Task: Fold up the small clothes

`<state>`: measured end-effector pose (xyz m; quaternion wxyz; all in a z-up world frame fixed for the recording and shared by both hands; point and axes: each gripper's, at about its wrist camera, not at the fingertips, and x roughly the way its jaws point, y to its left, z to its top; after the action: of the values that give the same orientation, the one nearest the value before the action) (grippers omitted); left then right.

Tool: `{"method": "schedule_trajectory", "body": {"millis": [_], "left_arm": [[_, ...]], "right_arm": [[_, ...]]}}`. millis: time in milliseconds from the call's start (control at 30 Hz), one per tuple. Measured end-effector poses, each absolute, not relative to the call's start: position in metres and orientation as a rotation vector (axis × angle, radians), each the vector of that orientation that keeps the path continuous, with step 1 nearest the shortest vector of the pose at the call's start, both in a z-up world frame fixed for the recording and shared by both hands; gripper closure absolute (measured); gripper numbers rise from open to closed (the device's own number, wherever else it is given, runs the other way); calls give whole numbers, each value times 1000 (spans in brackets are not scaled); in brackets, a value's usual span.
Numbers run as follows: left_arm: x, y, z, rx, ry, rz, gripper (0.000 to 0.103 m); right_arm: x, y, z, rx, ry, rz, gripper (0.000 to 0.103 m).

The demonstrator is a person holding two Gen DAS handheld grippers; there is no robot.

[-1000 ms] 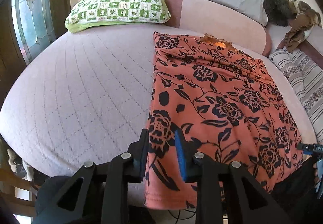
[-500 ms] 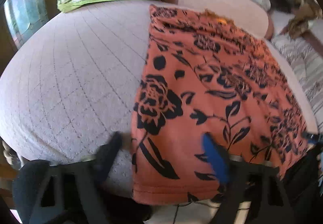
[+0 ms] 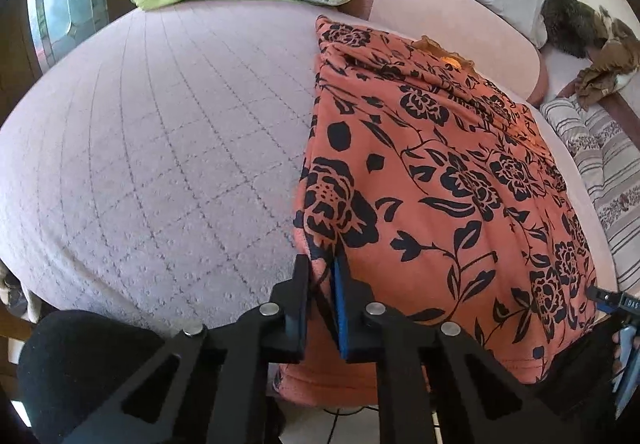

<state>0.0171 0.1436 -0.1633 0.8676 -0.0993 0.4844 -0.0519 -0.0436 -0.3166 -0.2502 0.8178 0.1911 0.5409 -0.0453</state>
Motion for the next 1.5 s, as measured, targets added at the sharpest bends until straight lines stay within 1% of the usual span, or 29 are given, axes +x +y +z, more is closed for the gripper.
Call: {"method": "schedule_trajectory", "body": {"millis": [67, 200, 233, 267, 333, 433, 467, 500, 533, 567, 600, 633, 667, 700, 767, 800, 867, 900, 967, 1000, 1067, 1100, 1133, 1167, 1200, 1233, 1267, 1367, 1500], "left_arm": [[17, 147, -164, -244, 1016, -125, 78], [16, 142, -164, -226, 1012, -120, 74], [15, 141, -164, -221, 1013, -127, 66], [15, 137, -164, -214, 1013, -142, 56], [15, 131, -164, -188, 1013, -154, 45], [14, 124, -164, -134, 1010, -137, 44], [14, 124, -164, -133, 1010, -135, 46], [14, 125, -164, -132, 1009, -128, 51], [14, 126, -164, -129, 1010, -113, 71], [15, 129, -165, -137, 1013, -98, 80], [15, 132, -165, -155, 1014, -101, 82], [16, 134, -165, -170, 1016, -104, 90], [16, 136, -166, -178, 1016, -106, 92], [16, 136, -166, -178, 1016, -108, 93], [16, 134, -165, -167, 1014, -107, 93], [16, 134, -165, -165, 1016, -106, 93], [16, 134, -166, -173, 1018, -105, 90], [16, 135, -166, -174, 1017, -108, 86], [15, 134, -165, -175, 1013, -116, 72], [15, 133, -166, -171, 1011, -116, 69], [15, 126, -166, -147, 1012, -138, 52], [15, 122, -166, -125, 1013, -143, 48], [15, 117, -166, -84, 1016, -134, 48], [14, 113, -167, -48, 1020, -120, 61], [14, 113, -166, -40, 1018, -118, 75], [16, 115, -166, -59, 1025, -134, 92], [19, 119, -165, -97, 1044, -153, 94], [23, 124, -164, -136, 1075, -158, 95], [22, 122, -151, -122, 1062, -171, 95]], "right_arm": [[-44, -317, -250, 409, 1152, -95, 5], [-47, -319, -249, 414, 1145, -89, 5], [-48, -319, -249, 417, 1143, -88, 5], [-49, -320, -249, 420, 1140, -85, 5], [-51, -321, -248, 425, 1135, -82, 5], [-52, -321, -248, 427, 1132, -78, 5], [-53, -321, -247, 429, 1130, -77, 5], [-54, -321, -247, 432, 1128, -75, 5], [-55, -321, -247, 435, 1125, -73, 5], [-56, -321, -246, 437, 1121, -71, 6], [-56, -322, -246, 442, 1117, -67, 6], [-56, -322, -247, 443, 1119, -67, 7], [-56, -322, -247, 442, 1123, -66, 8], [-55, -321, -248, 438, 1128, -68, 9], [-55, -321, -248, 427, 1138, -84, 17], [-55, -322, -248, 427, 1138, -94, 18], [-56, -323, -247, 442, 1134, -94, 20], [-57, -323, -245, 454, 1129, -82, 21], [-60, -324, -239, 480, 1095, -69, 21], [-61, -324, -236, 476, 1085, -65, 21], [-57, -323, -239, 475, 1106, -61, 21], [-54, -323, -246, 482, 1143, -58, 20], [-49, -321, -248, 462, 1163, -57, 20], [-48, -318, -246, 442, 1166, -52, 22], [-46, -314, -246, 423, 1181, -35, 24], [-46, -314, -246, 418, 1191, -37, 41], [-47, -317, -246, 418, 1199, -54, 64], [-52, -340, -248, 523, 1222, -38, 95], [-52, -343, -240, 544, 1238, 33, 97]]}}
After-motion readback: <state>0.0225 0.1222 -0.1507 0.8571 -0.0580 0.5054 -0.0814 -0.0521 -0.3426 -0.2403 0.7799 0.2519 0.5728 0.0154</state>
